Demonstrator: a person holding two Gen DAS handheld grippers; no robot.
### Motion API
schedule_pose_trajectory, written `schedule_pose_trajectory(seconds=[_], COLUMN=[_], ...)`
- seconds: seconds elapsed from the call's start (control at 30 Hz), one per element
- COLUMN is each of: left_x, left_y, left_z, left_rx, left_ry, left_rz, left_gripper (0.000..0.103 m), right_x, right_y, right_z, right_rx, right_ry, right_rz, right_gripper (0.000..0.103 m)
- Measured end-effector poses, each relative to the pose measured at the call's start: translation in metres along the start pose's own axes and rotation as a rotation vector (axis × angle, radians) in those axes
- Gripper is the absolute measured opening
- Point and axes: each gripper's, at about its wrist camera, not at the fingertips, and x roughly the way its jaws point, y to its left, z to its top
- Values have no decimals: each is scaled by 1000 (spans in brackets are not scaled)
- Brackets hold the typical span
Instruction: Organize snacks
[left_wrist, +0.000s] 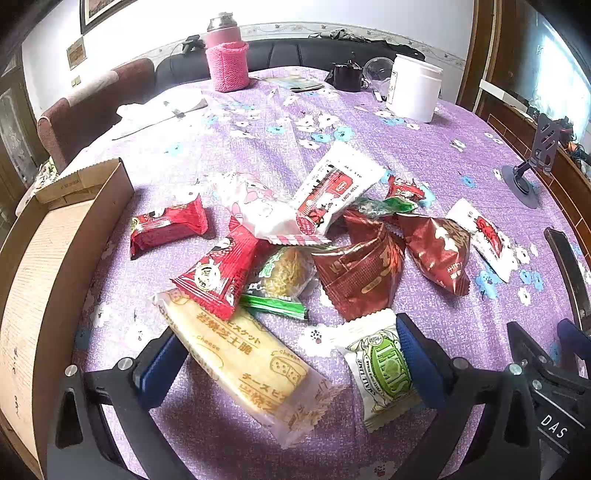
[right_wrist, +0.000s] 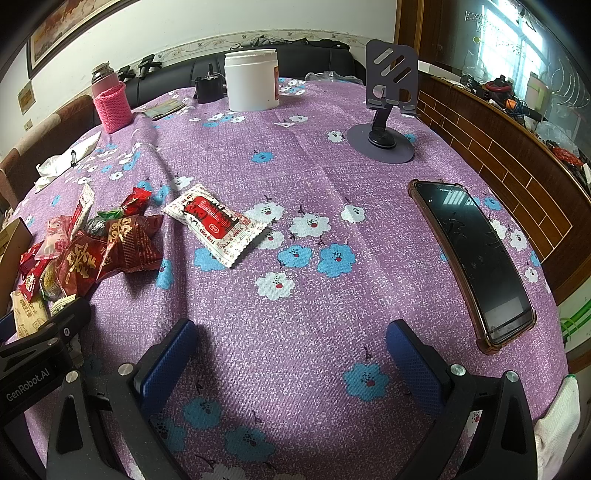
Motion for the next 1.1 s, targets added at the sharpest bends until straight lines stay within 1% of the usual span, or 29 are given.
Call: schedule_pose_trajectory(seconds=[0.2, 0.33, 0.37, 0.4, 0.47, 0.57, 0.6, 0.67, 0.7, 0.73, 0.77, 0.8, 0.83, 0.87, 0.9, 0.93, 0.97, 1.0, 1.03, 1.07, 1.1], left_x=[0, 0, -1, -1, 0, -4, -13, -29, -46, -59, -84, -108, -128, -159, -184, -201, -225, -259, -280, -302, -325], left_y=[0, 0, 2, -6, -9, -9, -4, 7, 17, 23, 35, 45, 53, 66, 77, 85, 95, 108, 116, 124, 133], left_z=[0, 1, 3, 2, 6, 1, -6, -11, -14, -15, -15, -14, -12, -8, -4, 1, 9, 21, 32, 43, 57], left_rx=[1, -18, -11, -4, 37, 94, 87, 52, 35, 27, 20, 20, 24, 28, 26, 25, 33, 43, 42, 40, 38], left_ry=[0, 3, 12, 24, 85, 128, 136, 130, 112, 85, 26, -30, -75, -139, -185, -206, -228, -260, -292, -330, -376], left_rz=[1, 14, 10, 5, -24, -66, -84, -150, -196, -217, -241, -254, -265, -281, -295, -305, -317, -321, -311, -288, -243], left_gripper=[103, 103, 103, 103, 103, 102, 100, 74, 71, 70, 70, 70, 70, 70, 70, 70, 70, 70, 71, 75, 80], right_x=[0, 0, 0, 0, 0, -1, -2, -3, -5, -8, -16, -27, -48, -67, -96, -117, -150, -177, -205, -234, -253], right_y=[0, 0, 1, 1, 2, 1, 2, 3, 4, 5, 5, 6, 5, 4, 3, 3, 4, 4, 7, 12, 15], right_z=[0, -1, -1, -2, -1, -1, 0, -3, -7, -9, -12, -13, -13, -10, -5, -1, 7, 13, 20, 31, 38], right_rx=[0, 4, 8, 9, 17, 6, -3, -15, -25, -38, -50, -56, -55, -49, -43, -45, -52, -60, -71, -89, -106], right_ry=[0, 0, 1, 4, 30, 63, 64, 61, 59, 57, 43, 18, -33, -74, -139, -190, -265, -329, -392, -444, -468], right_rz=[0, -1, -2, -2, 0, 3, 10, 19, 19, 17, -8, -23, -13, 2, 11, 16, 27, 35, 45, 66, 94], right_gripper=[102, 102, 102, 102, 102, 102, 102, 102, 102, 100, 91, 88, 88, 88, 88, 88, 88, 88, 89, 96, 101])
